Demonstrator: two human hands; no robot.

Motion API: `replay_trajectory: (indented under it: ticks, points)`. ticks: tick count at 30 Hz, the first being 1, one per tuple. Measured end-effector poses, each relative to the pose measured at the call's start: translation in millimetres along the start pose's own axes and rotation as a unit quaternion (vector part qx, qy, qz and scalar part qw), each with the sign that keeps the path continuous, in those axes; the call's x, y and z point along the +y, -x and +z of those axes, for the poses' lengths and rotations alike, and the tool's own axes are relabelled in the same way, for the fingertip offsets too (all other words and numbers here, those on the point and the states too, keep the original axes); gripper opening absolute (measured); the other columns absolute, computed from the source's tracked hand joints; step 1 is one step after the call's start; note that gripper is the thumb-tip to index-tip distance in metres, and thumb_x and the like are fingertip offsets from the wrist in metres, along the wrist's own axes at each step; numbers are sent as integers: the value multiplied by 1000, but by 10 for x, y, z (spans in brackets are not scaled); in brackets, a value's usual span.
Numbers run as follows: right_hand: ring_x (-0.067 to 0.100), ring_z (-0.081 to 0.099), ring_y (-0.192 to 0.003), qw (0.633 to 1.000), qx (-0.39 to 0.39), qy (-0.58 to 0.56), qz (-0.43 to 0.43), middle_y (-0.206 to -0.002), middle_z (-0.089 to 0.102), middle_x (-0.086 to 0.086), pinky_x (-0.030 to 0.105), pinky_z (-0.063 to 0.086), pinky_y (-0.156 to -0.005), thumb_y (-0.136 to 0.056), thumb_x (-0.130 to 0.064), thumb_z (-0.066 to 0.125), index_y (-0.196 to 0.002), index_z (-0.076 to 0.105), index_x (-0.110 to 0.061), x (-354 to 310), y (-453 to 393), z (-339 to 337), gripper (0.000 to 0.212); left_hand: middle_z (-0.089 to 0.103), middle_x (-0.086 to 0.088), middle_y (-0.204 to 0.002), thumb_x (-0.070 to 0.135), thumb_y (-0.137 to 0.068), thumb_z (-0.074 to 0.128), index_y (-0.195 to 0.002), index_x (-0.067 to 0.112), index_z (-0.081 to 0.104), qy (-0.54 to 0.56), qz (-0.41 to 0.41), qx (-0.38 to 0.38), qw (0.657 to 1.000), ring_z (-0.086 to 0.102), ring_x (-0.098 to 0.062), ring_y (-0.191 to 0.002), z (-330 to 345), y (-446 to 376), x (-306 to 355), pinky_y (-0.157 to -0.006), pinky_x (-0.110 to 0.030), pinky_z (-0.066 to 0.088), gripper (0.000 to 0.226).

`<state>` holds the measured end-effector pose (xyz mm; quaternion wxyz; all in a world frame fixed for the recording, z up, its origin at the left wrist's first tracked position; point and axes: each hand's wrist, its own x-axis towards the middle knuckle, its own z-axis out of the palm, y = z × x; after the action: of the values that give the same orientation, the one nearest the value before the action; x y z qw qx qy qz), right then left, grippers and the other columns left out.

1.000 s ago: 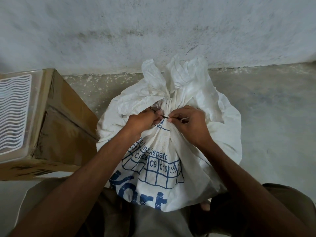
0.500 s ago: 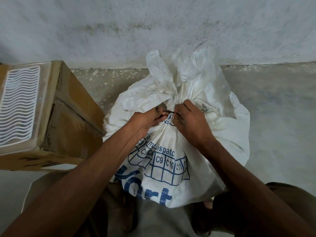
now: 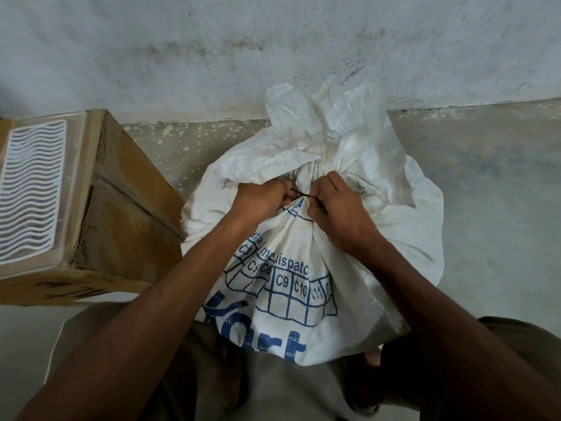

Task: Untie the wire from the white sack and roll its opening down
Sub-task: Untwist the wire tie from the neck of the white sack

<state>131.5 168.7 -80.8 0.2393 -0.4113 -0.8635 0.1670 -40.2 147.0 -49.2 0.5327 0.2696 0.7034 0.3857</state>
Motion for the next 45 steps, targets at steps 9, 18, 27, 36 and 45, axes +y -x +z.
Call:
replay_trajectory:
  ticks: [9, 18, 27, 36, 45]
  points:
    - [9, 48, -73, 999, 36, -36, 13, -91, 53, -3, 42, 51, -67, -90, -9, 64, -93, 63, -10, 55, 34, 29, 4, 73, -12, -100, 12, -96, 65, -97, 9, 70, 108, -9, -69, 992, 71, -11, -88, -60, 29, -68, -71, -14, 58, 6]
    - [12, 49, -75, 999, 25, -35, 14, -90, 53, 1, 36, 47, -71, -90, -8, 64, -95, 63, -7, 104, -12, 54, 6, 78, 6, -95, 26, -74, 86, -84, 26, 80, -95, 66, -76, 990, 73, -11, -100, -141, -46, -44, -97, -28, 54, 12]
    - [12, 50, -74, 998, 11, -55, 18, -90, 53, -2, 34, 48, -70, -90, -9, 65, -95, 64, -10, 151, -22, 62, 5, 75, 14, -84, 16, -83, 78, -92, 22, 79, -172, 165, -41, 970, 69, 0, -79, -85, -113, -155, -72, -13, 49, 11]
    - [14, 51, -74, 998, 9, -65, 25, -88, 52, -4, 42, 50, -69, -89, -9, 65, -93, 63, -11, 144, 9, 55, 5, 75, 5, -97, 20, -90, 74, -99, 11, 73, -271, 251, -63, 927, 62, 13, -81, -75, -28, -159, -70, 3, 37, 12]
    - [15, 52, -74, 998, 8, -57, 22, -88, 54, -1, 41, 50, -70, -89, -8, 65, -93, 62, -11, 121, 12, 52, 6, 66, 1, -79, 29, -100, 60, -89, 9, 66, -302, 298, -9, 906, 55, -2, -71, -23, -126, -255, -71, -5, 39, 24]
